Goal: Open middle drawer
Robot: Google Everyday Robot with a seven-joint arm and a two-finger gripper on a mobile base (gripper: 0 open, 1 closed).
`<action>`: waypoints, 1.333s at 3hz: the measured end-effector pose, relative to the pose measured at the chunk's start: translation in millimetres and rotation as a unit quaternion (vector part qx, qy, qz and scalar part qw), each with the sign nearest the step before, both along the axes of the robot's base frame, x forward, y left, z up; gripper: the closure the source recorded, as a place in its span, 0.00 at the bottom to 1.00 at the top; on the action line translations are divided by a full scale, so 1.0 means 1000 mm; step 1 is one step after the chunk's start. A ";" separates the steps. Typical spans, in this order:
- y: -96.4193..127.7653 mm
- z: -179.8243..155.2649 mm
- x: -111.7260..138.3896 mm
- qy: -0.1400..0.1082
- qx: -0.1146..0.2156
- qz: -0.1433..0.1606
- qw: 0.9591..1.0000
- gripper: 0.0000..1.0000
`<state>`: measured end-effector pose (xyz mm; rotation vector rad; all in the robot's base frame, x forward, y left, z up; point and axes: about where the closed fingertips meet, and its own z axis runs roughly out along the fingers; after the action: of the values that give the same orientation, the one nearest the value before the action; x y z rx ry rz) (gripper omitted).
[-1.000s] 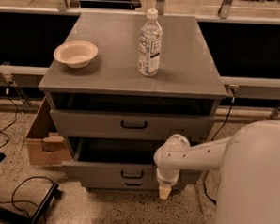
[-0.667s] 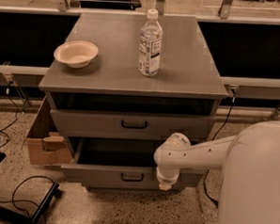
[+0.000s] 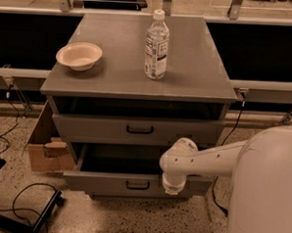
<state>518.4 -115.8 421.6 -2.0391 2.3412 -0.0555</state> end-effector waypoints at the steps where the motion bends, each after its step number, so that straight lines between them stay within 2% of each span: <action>1: 0.000 0.000 0.000 0.000 0.000 0.000 1.000 1.00; 4: 0.000 0.007 0.000 0.000 0.000 0.000 1.000 1.00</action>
Offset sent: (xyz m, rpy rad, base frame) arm -0.1319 0.0064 0.1100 -0.0432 -0.1242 0.0115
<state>518.4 -115.8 428.6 -2.0390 2.3411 -0.0556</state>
